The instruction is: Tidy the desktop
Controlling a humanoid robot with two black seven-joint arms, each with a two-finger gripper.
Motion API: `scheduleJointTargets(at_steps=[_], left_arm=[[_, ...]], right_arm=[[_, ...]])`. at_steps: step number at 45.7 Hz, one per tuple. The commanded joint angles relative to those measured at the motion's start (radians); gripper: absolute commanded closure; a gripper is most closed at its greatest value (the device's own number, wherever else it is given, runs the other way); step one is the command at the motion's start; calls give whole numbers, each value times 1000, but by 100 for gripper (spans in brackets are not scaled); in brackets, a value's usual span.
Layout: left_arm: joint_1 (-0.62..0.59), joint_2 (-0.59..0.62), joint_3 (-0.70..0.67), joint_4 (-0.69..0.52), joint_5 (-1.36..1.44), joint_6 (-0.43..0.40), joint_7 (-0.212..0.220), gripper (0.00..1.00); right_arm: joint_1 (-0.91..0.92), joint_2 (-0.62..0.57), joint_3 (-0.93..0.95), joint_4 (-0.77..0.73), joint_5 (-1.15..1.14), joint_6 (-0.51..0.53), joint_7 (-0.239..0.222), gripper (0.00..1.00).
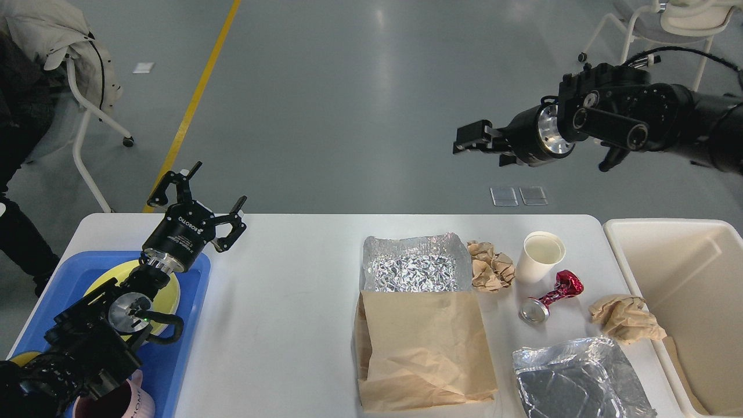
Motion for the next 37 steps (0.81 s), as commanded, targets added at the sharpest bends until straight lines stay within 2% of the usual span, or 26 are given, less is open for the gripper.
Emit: scheduleJointTargets(at_steps=[1,5,10,14,19,27,33,37], left_arm=[[0,-1,0,0,0,-1,0,0],[0,0,0,0,0,0,0,0],[0,0,0,0,0,0,0,0],[0,0,0,0,0,0,0,0],[0,0,0,0,0,0,0,0],[0,0,0,0,0,0,0,0],[0,0,0,0,0,0,0,0],[0,0,0,0,0,0,0,0]], right_arm=[[228,-32,-221,307,-198,0,33,0],[360,-91,-295,471,-223,32,44,0],[535,-163,-382,648,-229,184,75,0],[624,-244,-401,713,-229,261,73,0],[697,-368,-402,723,-215,344,78,0],[727,-453,-411,730,-128,344,73,0],[716,-453,-413,730,-97,341,63,0],[678,-439,-411,730,-107,303,53,0]])
